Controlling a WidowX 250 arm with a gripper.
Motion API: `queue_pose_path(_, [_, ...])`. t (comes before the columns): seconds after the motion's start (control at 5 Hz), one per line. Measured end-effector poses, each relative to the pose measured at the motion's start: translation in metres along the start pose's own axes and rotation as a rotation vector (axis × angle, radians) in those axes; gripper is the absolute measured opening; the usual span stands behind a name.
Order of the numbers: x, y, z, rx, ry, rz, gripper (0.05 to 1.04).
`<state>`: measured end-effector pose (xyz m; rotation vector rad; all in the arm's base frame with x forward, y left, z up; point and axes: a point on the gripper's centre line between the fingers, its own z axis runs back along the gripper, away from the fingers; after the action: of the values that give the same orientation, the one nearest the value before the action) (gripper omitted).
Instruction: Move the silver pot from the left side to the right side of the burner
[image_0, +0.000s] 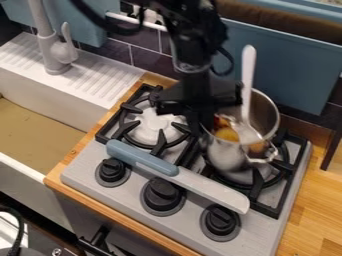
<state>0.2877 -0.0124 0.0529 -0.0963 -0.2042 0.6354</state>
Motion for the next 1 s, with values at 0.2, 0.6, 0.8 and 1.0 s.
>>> queue_pose_path(0.2, [0.009,0.020,0.012,0.028,-0.042,0.119,0.055])
queue_pose_path(0.6, [0.034,0.050,0.017,0.019,-0.027,0.170,0.055])
queue_pose_path(0.8, [0.046,0.064,0.012,0.020,0.002,0.160,0.055])
queue_pose_path(1.0, [0.060,0.076,0.005,0.034,0.043,0.151,0.055])
